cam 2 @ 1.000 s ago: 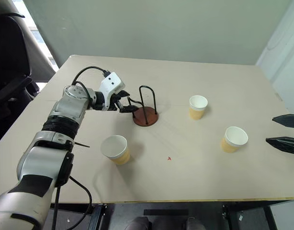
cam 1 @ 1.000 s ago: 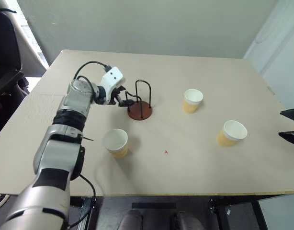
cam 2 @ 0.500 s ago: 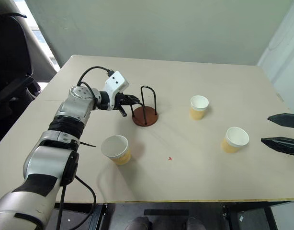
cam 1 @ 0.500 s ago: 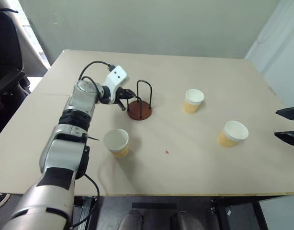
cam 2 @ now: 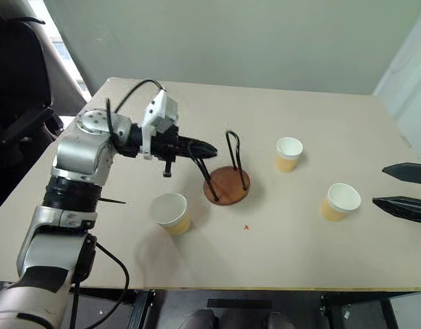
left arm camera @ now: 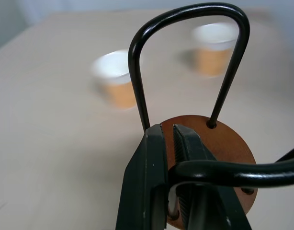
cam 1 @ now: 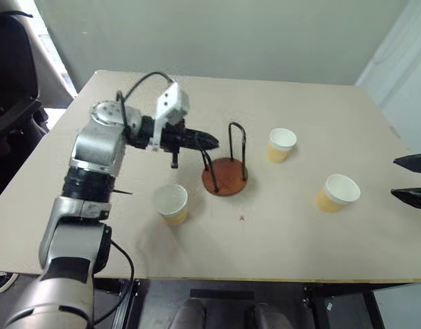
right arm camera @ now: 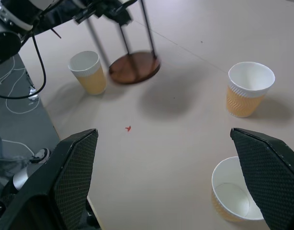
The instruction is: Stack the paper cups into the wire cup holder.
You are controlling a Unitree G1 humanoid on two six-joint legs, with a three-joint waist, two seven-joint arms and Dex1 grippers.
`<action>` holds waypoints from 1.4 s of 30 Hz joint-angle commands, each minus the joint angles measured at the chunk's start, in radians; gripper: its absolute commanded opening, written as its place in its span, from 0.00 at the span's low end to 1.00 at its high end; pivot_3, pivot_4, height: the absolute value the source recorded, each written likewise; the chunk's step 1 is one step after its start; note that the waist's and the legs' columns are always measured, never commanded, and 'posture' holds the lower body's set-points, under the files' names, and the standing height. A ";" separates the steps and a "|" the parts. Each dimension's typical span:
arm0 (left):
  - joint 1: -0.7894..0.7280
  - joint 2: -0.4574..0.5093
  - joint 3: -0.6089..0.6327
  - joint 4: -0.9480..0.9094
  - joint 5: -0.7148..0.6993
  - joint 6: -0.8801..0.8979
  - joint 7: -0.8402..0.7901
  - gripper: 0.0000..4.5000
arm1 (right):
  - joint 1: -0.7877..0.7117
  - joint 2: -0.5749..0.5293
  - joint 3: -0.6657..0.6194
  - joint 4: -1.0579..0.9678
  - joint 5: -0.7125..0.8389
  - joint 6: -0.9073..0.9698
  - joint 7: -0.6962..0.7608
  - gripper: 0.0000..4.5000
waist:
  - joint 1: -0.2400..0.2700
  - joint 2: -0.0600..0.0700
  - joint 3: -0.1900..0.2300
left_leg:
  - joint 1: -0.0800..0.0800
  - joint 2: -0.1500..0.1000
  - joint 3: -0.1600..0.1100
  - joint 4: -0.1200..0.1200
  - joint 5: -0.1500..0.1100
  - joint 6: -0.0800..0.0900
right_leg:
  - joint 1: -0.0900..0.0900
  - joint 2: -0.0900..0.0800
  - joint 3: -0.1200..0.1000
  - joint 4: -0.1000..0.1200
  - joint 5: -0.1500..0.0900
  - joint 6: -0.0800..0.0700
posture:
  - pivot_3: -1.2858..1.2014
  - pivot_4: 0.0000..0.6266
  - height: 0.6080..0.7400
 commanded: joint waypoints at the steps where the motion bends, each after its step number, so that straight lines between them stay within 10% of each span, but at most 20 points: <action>1: 0.030 -0.030 -0.062 -0.109 -0.003 -0.042 -0.019 0.02 | -0.019 -0.005 -0.006 -0.006 0.019 -0.019 -0.004 1.00 | 0.001 0.000 0.000 | 0.001 0.001 0.000 0.001 0.000 0.000 | 0.000 0.000 0.000 0.000 0.000 0.000 | 0.52 0.24 1.00; 19: 0.113 -0.105 -0.215 -0.082 0.139 -0.282 0.021 0.02 | 0.029 0.011 -0.071 -0.043 0.024 0.005 -0.024 1.00 | -0.002 0.000 0.000 | 0.003 0.001 0.001 0.005 -0.002 0.003 | 0.005 -0.001 0.003 0.000 0.000 0.001 | 0.52 0.24 1.00; 31: 0.121 -0.076 -0.253 -0.052 0.250 -0.352 0.063 0.91 | 0.027 0.011 -0.063 -0.037 0.020 -0.005 -0.026 1.00 | -0.002 0.001 0.000 | 0.003 0.001 0.001 0.004 -0.002 0.003 | 0.005 -0.001 0.003 0.000 0.000 0.001 | 0.52 0.24 1.00; 42: 0.014 -0.022 -0.137 -0.055 0.094 -0.266 -0.058 0.91 | 0.043 -0.001 -0.027 -0.035 -0.002 -0.013 -0.018 1.00 | -0.003 0.001 0.000 | 0.002 0.001 0.000 0.004 -0.002 0.003 | 0.005 -0.001 0.003 0.000 0.000 0.001 | 0.52 0.24 1.00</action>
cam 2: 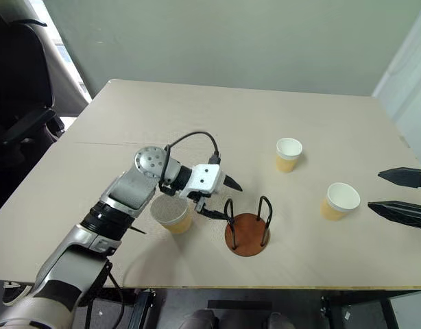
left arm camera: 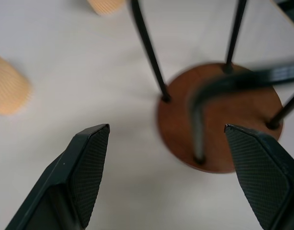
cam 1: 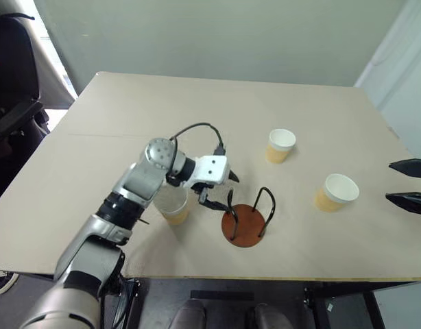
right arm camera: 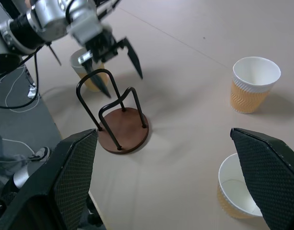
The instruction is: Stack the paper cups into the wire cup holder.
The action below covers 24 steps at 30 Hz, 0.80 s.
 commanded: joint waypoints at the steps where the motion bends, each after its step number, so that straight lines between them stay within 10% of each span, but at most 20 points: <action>1: -0.055 0.046 0.080 -0.072 -0.121 0.083 -0.095 0.91 | 0.005 -0.023 0.014 -0.001 -0.023 -0.025 -0.008 1.00 | -0.001 0.000 0.000 | 0.000 0.000 0.000 0.000 0.000 0.000 | 0.000 0.000 0.000 0.000 0.000 0.000 | 0.52 0.24 1.00; 13: -0.049 0.396 0.142 -0.149 -0.273 0.220 -0.166 0.91 | -0.127 -0.029 0.424 0.070 -0.275 -0.216 -0.197 1.00 | -0.021 0.002 0.000 | 0.007 0.002 -0.002 -0.008 0.000 0.001 | -0.002 0.000 0.010 -0.001 0.000 0.000 | 0.52 0.24 1.00; 24: 0.175 0.664 0.612 -0.392 -0.757 0.720 -0.089 0.91 | -0.279 0.008 0.685 0.131 -0.381 -0.293 -0.211 1.00 | -0.025 0.002 0.000 | 0.002 0.004 0.000 -0.014 0.000 0.000 | -0.011 0.000 0.013 -0.001 0.000 0.000 | 0.52 0.24 1.00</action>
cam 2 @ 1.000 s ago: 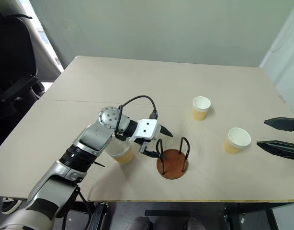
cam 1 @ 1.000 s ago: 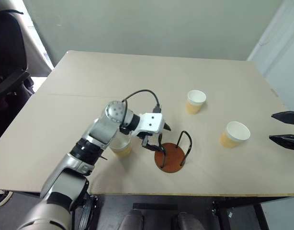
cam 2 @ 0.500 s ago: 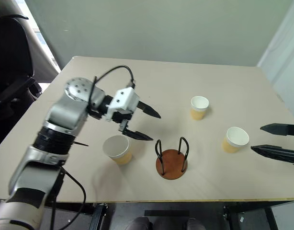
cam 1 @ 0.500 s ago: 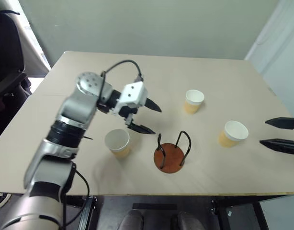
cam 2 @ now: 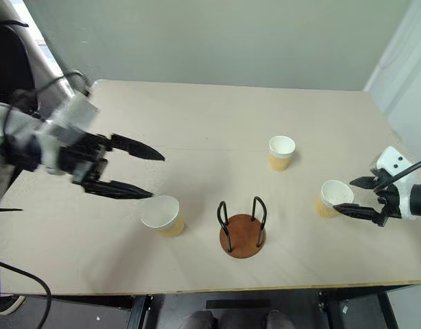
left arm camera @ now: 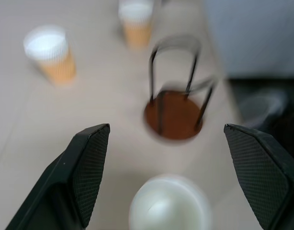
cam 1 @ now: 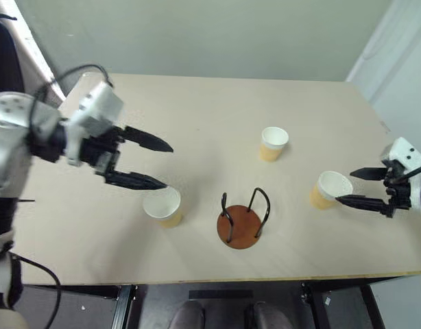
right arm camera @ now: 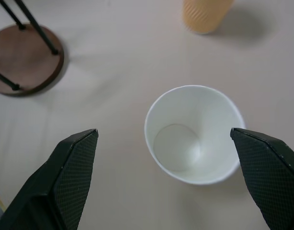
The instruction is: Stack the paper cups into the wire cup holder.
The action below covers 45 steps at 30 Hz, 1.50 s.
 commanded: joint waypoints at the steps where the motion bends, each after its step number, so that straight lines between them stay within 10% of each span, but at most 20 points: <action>1: 0.087 0.061 0.155 -0.089 -0.094 0.111 0.039 0.91 | -0.042 0.007 0.033 0.015 -0.019 -0.022 0.015 1.00 | -0.001 0.001 -0.001 | 0.001 0.000 0.001 0.000 0.000 0.000 | 0.000 0.000 0.001 -0.001 0.000 0.000 | 0.52 0.24 1.00; 12: 0.407 0.052 0.317 -0.305 -0.128 0.151 0.205 0.91 | -0.157 0.072 0.196 0.136 -0.119 -0.088 0.052 1.00 | -0.008 0.001 -0.001 | 0.007 0.002 0.004 -0.001 0.000 -0.001 | 0.001 0.001 0.003 0.003 0.001 -0.003 | 0.52 0.24 1.00; 25: 0.374 0.070 0.274 -0.269 -0.120 0.110 0.227 0.92 | -0.173 0.109 0.199 0.141 -0.201 -0.151 0.038 0.00 | -0.008 0.001 -0.001 | 0.006 0.003 0.005 -0.002 -0.001 -0.003 | 0.000 0.001 0.003 0.003 0.001 -0.006 | 0.52 0.24 1.00; 36: 0.366 0.094 0.256 -0.230 -0.104 0.080 0.215 0.92 | -0.372 0.048 0.061 -0.101 0.108 0.046 0.172 0.00 | -0.013 0.002 0.000 | 0.005 0.003 0.007 -0.004 -0.002 -0.005 | -0.003 0.002 0.004 0.003 0.000 -0.008 | 0.52 0.24 1.00; 45: 0.365 0.089 0.210 -0.222 -0.079 0.046 0.216 0.92 | -0.757 0.204 0.286 -0.229 0.170 0.057 0.241 0.00 | -0.020 0.002 0.000 | 0.006 0.006 0.004 -0.008 -0.001 -0.006 | -0.005 0.005 0.003 0.003 -0.002 -0.012 | 0.52 0.24 1.00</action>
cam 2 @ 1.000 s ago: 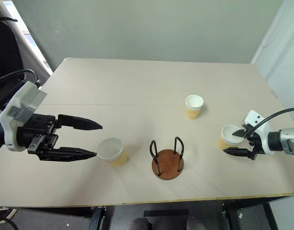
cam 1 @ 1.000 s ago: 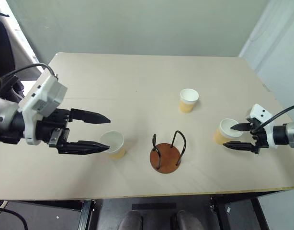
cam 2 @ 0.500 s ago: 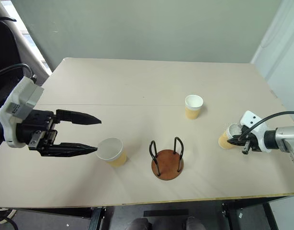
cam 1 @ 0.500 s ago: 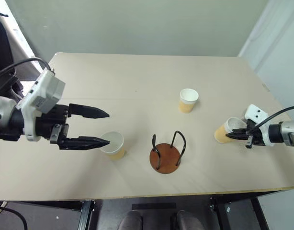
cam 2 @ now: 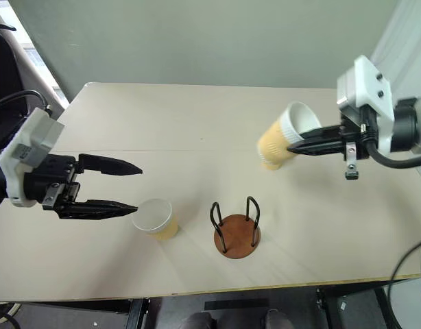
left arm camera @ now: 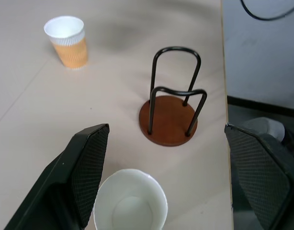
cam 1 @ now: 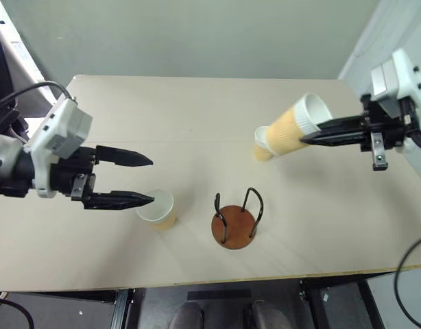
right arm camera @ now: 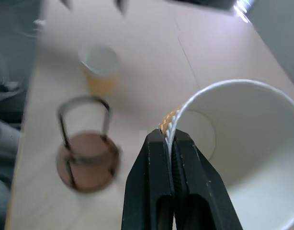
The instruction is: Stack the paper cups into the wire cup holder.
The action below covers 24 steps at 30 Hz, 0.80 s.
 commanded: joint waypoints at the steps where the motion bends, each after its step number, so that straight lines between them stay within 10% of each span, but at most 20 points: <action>1: -0.015 0.008 0.005 -0.010 0.005 -0.022 -0.001 0.92 | -0.028 0.047 0.080 -0.076 0.032 0.012 0.030 0.00 | 0.000 0.000 0.000 | 0.000 0.000 0.000 0.000 0.000 0.000 | 0.000 0.000 0.000 0.000 0.000 0.000 | 0.52 0.24 1.00; 21: 0.050 0.033 0.039 -0.034 0.008 -0.015 -0.001 0.92 | 0.047 0.074 0.252 -0.135 -0.114 -0.063 0.091 0.00 | 0.000 0.000 0.000 | -0.001 0.001 -0.001 -0.001 0.001 -0.002 | -0.001 0.000 0.000 0.001 0.000 -0.001 | 0.52 0.24 1.00; 24: 0.058 0.046 0.037 -0.031 0.013 -0.018 -0.016 0.92 | 0.046 0.085 0.257 -0.135 -0.121 -0.058 0.078 0.13 | 0.000 0.000 0.000 | -0.001 0.001 0.000 -0.001 0.001 -0.002 | -0.001 0.000 0.000 0.001 0.000 -0.001 | 0.52 0.24 1.00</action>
